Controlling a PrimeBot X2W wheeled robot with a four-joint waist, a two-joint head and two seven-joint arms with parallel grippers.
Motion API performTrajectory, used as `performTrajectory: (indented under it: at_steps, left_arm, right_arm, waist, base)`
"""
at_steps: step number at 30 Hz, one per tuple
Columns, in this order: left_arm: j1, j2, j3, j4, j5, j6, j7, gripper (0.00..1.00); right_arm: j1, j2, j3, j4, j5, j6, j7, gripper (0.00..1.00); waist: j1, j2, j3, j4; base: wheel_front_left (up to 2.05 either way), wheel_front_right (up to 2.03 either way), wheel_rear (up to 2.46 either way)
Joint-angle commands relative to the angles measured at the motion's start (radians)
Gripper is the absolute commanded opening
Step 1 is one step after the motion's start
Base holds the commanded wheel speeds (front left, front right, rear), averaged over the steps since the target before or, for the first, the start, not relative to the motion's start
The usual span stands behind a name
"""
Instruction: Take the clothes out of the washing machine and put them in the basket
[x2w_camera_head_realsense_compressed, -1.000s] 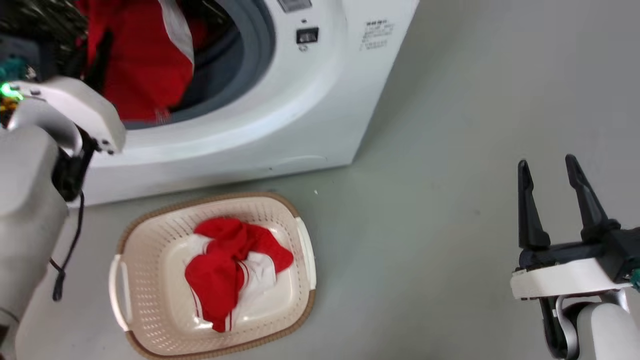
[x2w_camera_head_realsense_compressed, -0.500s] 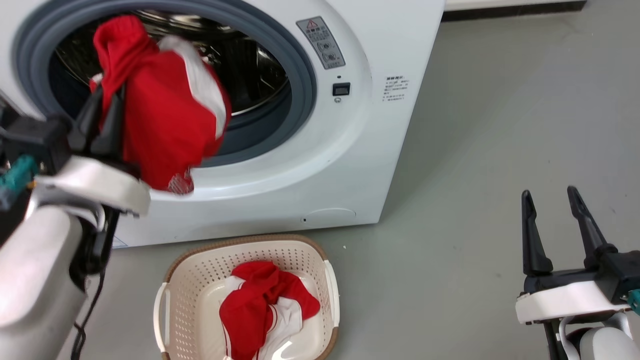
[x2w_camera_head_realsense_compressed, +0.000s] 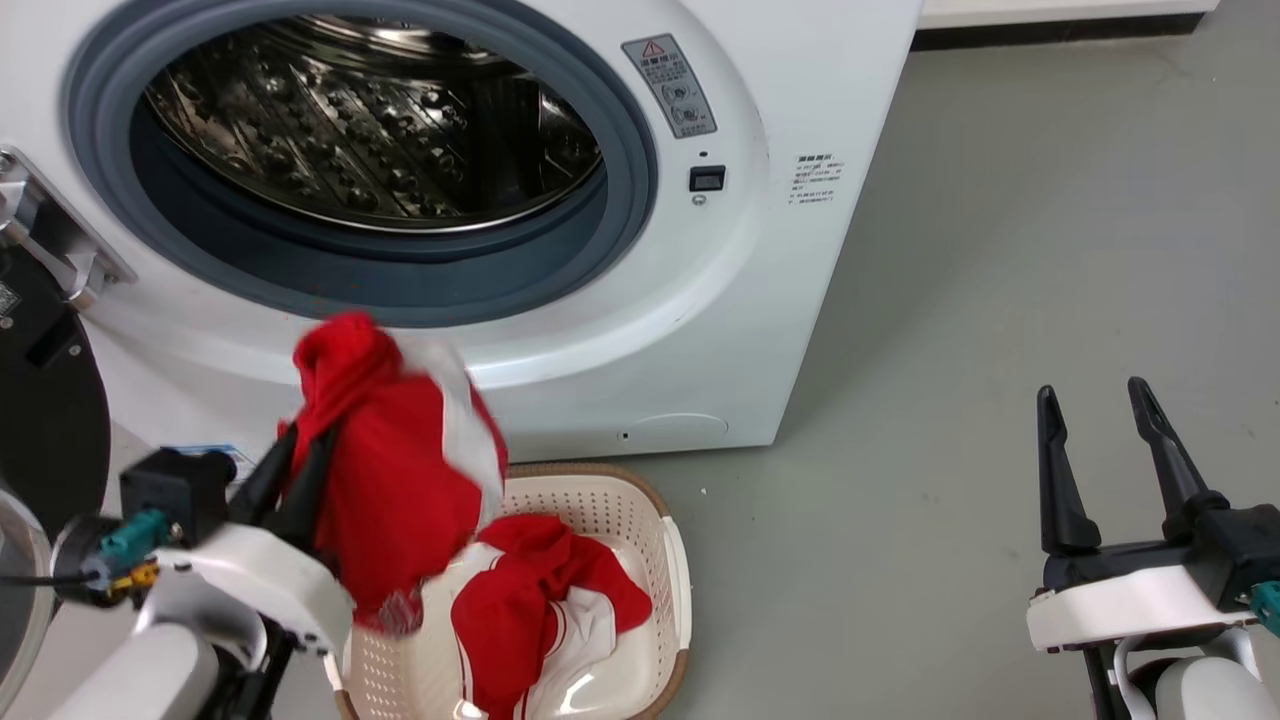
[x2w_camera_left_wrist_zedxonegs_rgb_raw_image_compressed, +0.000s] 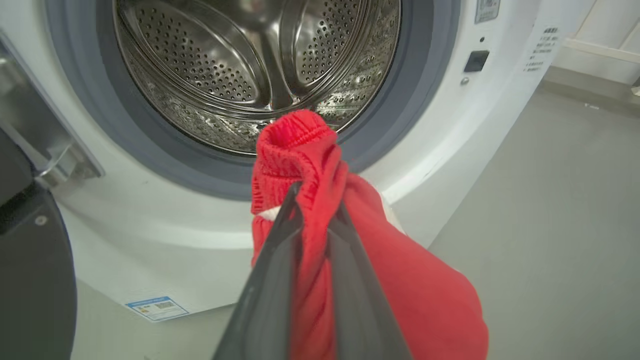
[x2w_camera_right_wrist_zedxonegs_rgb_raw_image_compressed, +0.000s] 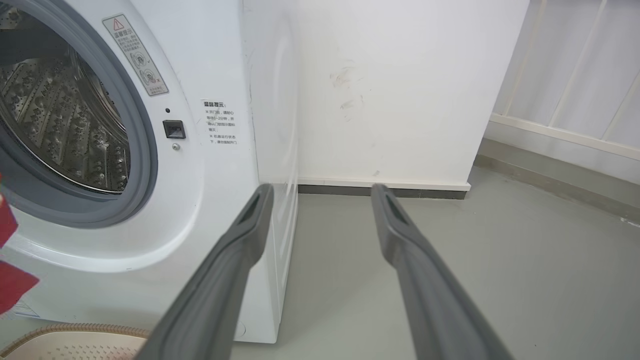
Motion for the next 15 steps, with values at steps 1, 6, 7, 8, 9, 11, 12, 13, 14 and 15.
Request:
performTrajectory:
  at_steps: [1, 6, 7, 8, 9, 11, 12, 13, 14, 15]
  left_arm:
    - [0.011, -0.007, 0.0, 0.014, -0.008, -0.006, 0.0, 0.0]
    - [0.027, -0.04, -0.049, 0.137, -0.02, -0.059, 0.009, 0.0]
    - [0.017, -0.051, -0.061, 0.17, -0.017, -0.071, 0.01, 0.0]
    - [0.006, -0.065, -0.071, 0.204, -0.018, -0.083, 0.01, 0.0]
    - [-0.006, -0.077, -0.079, 0.24, -0.019, -0.097, 0.011, 0.0]
    - [-0.03, -0.109, -0.095, 0.319, -0.027, -0.125, 0.016, 0.0]
    - [-0.042, -0.124, -0.106, 0.356, -0.028, -0.14, 0.023, 0.0]
    - [-0.056, -0.139, -0.111, 0.399, -0.032, -0.153, 0.028, 0.0]
    - [-0.074, -0.148, -0.122, 0.436, -0.025, -0.162, 0.03, 0.0]
    - [-0.094, -0.156, -0.128, 0.479, -0.013, -0.17, 0.032, 0.0]
  right_arm:
    - [-0.007, 0.0, 0.002, -0.005, -0.001, -0.001, -0.002, 1.0]
    - [-0.032, 0.001, 0.004, -0.012, -0.001, -0.001, -0.002, 1.0]
    - [-0.039, 0.001, 0.005, -0.014, -0.002, -0.001, -0.002, 1.0]
    - [-0.042, 0.001, 0.006, -0.016, -0.003, -0.001, -0.002, 1.0]
    - [-0.046, 0.001, 0.008, -0.018, -0.005, -0.001, -0.002, 1.0]
    - [-0.058, 0.0, 0.009, -0.022, -0.007, -0.001, -0.002, 1.0]
    - [-0.064, 0.001, 0.01, -0.025, -0.009, -0.001, -0.002, 1.0]
    - [-0.07, 0.001, 0.01, -0.027, -0.009, -0.001, -0.002, 1.0]
    - [-0.077, 0.0, 0.008, -0.029, -0.005, -0.001, -0.002, 1.0]
    - [-0.085, 0.001, 0.007, -0.032, -0.002, -0.001, -0.002, 1.0]
  waist:
    - [0.0001, 0.0, 0.016, -0.001]
    - [0.0001, 0.0, 0.075, -0.006]
    - [0.0001, 0.0, 0.09, -0.008]
    - [0.0001, 0.0, 0.104, -0.01]
    - [0.0001, 0.0, 0.121, -0.013]
    - [0.0001, 0.0, 0.151, -0.02]
    - [0.0001, 0.0, 0.167, -0.024]
    - [0.0001, 0.0, 0.185, -0.029]
    - [0.0001, 0.0, 0.202, -0.035]
    - [0.0001, 0.0, 0.223, -0.042]
  base:
    - [0.0, 0.0, 0.0]
    - [0.0, 0.0, 0.0]
    - [0.0, 0.0, 0.0]
    - [0.0, 0.0, 0.0]
    - [0.0, 0.0, 0.0]
    - [0.0, 0.0, 0.0]
    - [0.0, 0.0, 0.0]
    - [0.0, 0.0, 0.0]
    - [0.0, 0.0, 0.0]
    - [0.0, 0.0, 0.0]
